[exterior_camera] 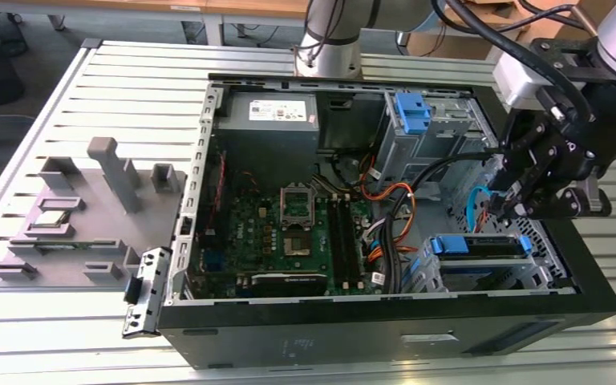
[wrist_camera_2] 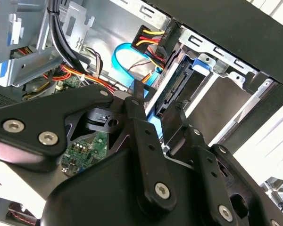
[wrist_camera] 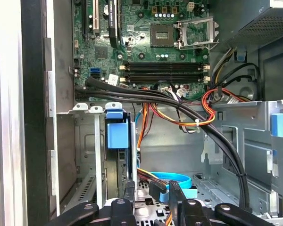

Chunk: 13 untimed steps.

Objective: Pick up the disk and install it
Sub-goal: 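Insert the first disk wire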

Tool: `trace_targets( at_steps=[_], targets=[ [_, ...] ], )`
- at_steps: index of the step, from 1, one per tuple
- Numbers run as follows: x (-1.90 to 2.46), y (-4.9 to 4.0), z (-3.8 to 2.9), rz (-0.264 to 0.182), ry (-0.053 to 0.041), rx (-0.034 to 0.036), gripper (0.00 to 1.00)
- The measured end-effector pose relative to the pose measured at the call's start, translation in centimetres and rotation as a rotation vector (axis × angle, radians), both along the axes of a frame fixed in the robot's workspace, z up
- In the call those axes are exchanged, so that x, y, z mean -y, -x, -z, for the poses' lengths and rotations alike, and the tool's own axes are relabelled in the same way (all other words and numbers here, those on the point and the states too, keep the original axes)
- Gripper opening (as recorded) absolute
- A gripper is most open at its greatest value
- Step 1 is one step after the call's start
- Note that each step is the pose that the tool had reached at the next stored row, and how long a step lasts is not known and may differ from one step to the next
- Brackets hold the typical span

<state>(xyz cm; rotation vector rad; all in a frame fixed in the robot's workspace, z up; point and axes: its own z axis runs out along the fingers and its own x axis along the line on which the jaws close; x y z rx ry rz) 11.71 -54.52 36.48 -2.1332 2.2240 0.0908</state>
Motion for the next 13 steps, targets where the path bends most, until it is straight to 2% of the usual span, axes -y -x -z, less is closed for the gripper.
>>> trace_targets(
  at_steps=[4, 9, 13],
  targets=[
    [0.0, 0.0, 0.31, 0.0, 0.0126, 0.0, 0.42],
    [0.0, -0.01, 0.52, 0.0, 0.0334, 0.0, 0.42],
    [0.0, 0.0, 0.53, 0.0, 0.0353, 0.0, 0.42]
  ],
)
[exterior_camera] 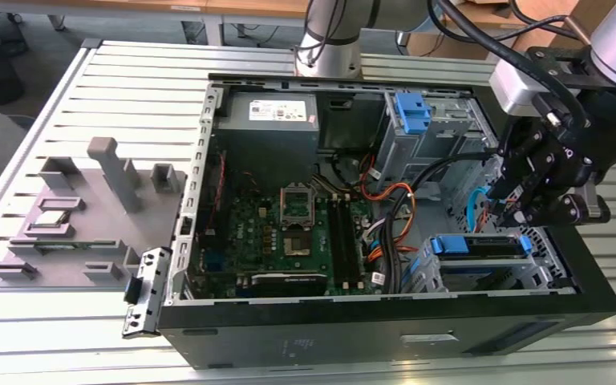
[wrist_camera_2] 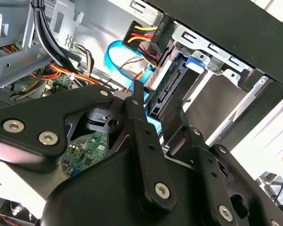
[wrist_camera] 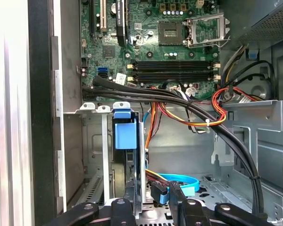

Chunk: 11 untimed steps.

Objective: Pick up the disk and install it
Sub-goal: 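Insert the first disk wire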

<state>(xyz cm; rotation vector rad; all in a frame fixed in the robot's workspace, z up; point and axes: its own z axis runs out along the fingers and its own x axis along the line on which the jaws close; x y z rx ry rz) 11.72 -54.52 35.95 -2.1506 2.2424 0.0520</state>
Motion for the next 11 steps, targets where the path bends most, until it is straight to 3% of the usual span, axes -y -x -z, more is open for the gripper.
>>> trace_targets(
  at_steps=[11],
  targets=[
    [0.0, 0.0, 0.0, 0.0, 0.0003, 0.0, 0.41]
  ],
)
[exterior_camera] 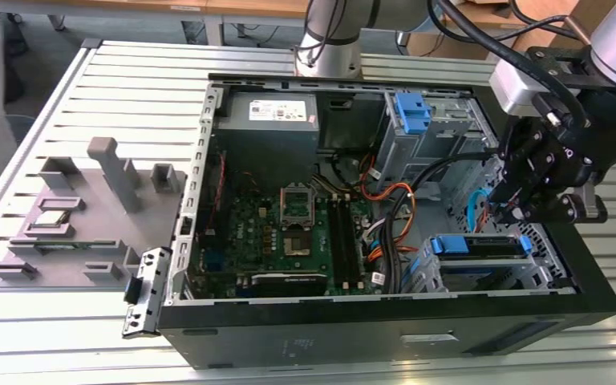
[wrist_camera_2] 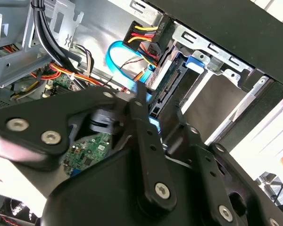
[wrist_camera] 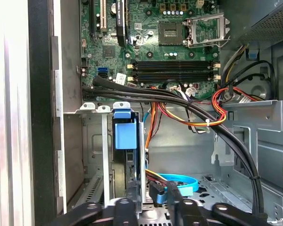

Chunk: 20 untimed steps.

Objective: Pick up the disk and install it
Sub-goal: 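Insert the first disk wire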

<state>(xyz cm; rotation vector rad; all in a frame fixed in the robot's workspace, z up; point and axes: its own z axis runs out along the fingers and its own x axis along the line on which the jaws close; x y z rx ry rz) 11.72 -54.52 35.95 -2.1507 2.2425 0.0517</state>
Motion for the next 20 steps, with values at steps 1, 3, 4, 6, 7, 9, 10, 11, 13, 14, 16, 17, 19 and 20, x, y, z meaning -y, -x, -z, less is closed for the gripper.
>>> trace_targets(
  at_steps=[1, 3, 4, 6, 7, 9, 10, 11, 13, 14, 16, 17, 19, 20],
  targets=[
    [0.0, 0.0, 0.0, 0.0, 0.0, 0.0, 0.35],
    [0.0, 0.0, 0.0, 0.0, 0.0, 0.0, 0.28],
    [0.0, 0.0, 0.0, 0.0, 0.0, 0.0, 0.22],
    [0.0, 0.0, 0.0, 0.0, 0.0002, 0.0, 0.16],
    [0.0, 0.0, 0.0, 0.0, 0.0002, 0.0, 0.16],
    [0.0, 0.0, 0.0, 0.0, 0.0002, 0.0, 0.16],
    [0.0, 0.0, 0.0, 0.0, 0.0002, 0.0, 0.16],
    [0.0, 0.0, 0.0, 0.0, 0.0003, 0.0, 0.16],
    [0.0, 0.0, 0.0, 0.0, 0.0003, 0.0, 0.16],
    [0.0, 0.0, 0.0, 0.0, 0.0003, 0.0, 0.16],
    [0.0, 0.0, 0.0, 0.0, 0.0004, 0.0, 0.16],
    [0.0, 0.0, 0.0, 0.0, 0.0004, 0.0, 0.16],
    [0.0, 0.07, 0.0, 0.0, 0.0004, 0.0003, 0.16],
    [0.04, 0.15, 0.0, -0.002, 0.0005, 0.0007, 0.16]
  ],
)
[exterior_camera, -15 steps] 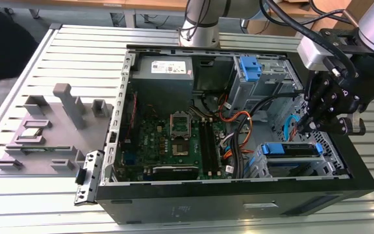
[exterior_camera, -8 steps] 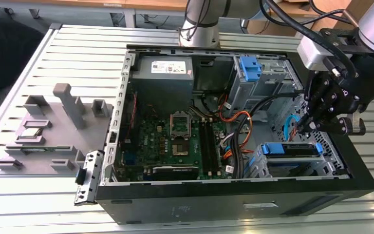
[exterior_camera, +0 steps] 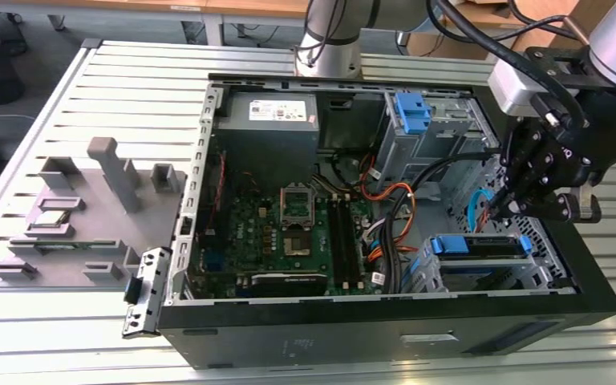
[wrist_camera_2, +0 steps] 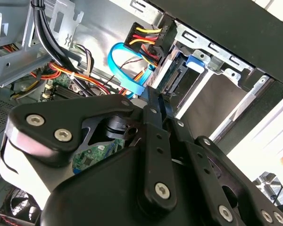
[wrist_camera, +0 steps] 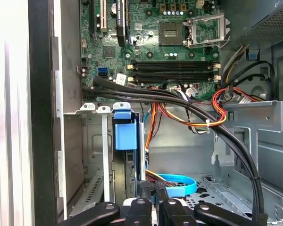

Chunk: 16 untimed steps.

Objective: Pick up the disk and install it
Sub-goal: 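Insert the first disk wire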

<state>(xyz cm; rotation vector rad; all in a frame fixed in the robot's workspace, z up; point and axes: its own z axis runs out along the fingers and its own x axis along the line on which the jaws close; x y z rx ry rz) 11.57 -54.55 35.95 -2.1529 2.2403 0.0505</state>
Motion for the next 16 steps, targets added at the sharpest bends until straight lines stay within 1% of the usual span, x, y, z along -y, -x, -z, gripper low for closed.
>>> trace_targets(
  at_steps=[5, 12, 14, 16],
  targets=[
    [0.22, 0.31, 0.06, -0.012, 0.0012, 0.0006, 0.16],
    [0.75, 0.34, 0.31, -0.039, 0.0012, 0.0012, 0.16],
    [0.86, 0.38, 0.37, -0.044, 0.0014, 0.0054, 0.16],
    [0.95, 0.44, 0.44, -0.049, 0.0016, 0.0128, 0.16]
  ],
)
